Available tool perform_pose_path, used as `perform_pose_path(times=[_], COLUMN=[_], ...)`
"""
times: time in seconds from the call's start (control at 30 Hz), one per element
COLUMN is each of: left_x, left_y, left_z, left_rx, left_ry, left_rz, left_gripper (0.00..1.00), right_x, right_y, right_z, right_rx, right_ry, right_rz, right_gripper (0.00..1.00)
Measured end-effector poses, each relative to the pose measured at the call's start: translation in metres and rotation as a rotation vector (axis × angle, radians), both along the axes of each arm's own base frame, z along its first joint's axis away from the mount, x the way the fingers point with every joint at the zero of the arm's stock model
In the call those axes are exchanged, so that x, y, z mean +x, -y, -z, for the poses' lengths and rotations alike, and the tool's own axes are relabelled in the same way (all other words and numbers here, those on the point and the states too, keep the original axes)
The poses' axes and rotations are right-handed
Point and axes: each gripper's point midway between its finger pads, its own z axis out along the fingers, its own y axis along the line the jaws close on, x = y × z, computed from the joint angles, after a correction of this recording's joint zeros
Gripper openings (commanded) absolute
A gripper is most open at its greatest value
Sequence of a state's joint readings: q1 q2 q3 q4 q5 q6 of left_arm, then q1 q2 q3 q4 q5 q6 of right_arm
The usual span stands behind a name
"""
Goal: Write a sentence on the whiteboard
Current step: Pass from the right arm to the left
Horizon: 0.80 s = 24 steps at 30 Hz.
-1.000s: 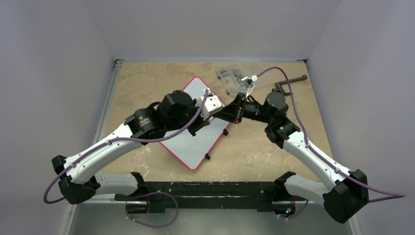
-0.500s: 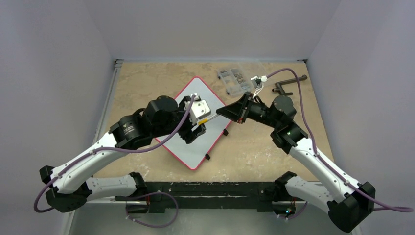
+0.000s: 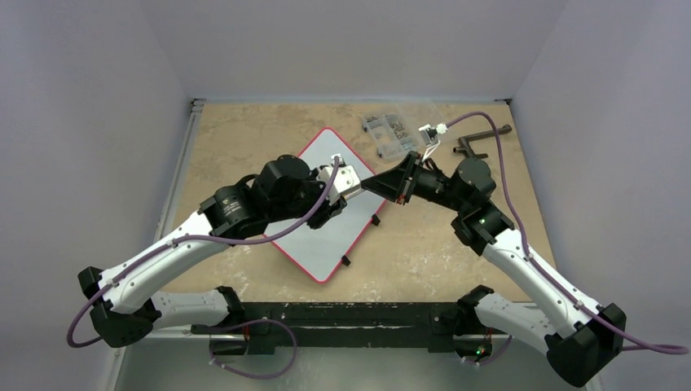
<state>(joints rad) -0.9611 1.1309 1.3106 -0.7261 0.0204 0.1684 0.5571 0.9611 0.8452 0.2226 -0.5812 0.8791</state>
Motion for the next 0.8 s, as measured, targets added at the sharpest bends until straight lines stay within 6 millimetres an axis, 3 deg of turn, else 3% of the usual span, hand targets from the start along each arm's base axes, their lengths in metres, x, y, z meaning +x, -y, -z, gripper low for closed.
perform_pose_path(times=[0.07, 0.23, 0.37, 0.47, 0.53, 0.63, 0.8], left_x=[0.002, 0.002, 0.003, 0.003, 0.005, 0.01, 0.012], left_y=[0.001, 0.006, 0.006, 0.005, 0.005, 0.003, 0.0], left_z=[0.003, 0.008, 0.008, 0.008, 0.007, 0.003, -0.002], left_rx=[0.009, 0.023, 0.036, 0.048, 0.059, 0.07, 0.091], left_ry=[-0.005, -0.009, 0.009, 0.025, 0.048, 0.094, 0.155], left_rz=[-0.002, 0.023, 0.04, 0.056, 0.071, 0.071, 0.105], left_gripper=[0.2, 0.01, 0.0, 0.0, 0.0, 0.0, 0.0], right_x=[-0.002, -0.002, -0.003, -0.005, -0.009, -0.022, -0.03], right_y=[0.0, 0.001, 0.001, 0.0, 0.0, -0.003, -0.006], right_z=[-0.001, -0.002, -0.001, 0.0, 0.001, 0.006, 0.012], right_rx=[0.003, 0.009, 0.009, 0.003, -0.003, -0.024, -0.043], right_ry=[0.001, 0.003, 0.009, 0.021, 0.023, 0.024, 0.017], right_rz=[-0.012, -0.009, -0.015, -0.029, -0.052, -0.122, -0.177], right_gripper=[0.0, 0.0, 0.0, 0.29, 0.43, 0.45, 0.4])
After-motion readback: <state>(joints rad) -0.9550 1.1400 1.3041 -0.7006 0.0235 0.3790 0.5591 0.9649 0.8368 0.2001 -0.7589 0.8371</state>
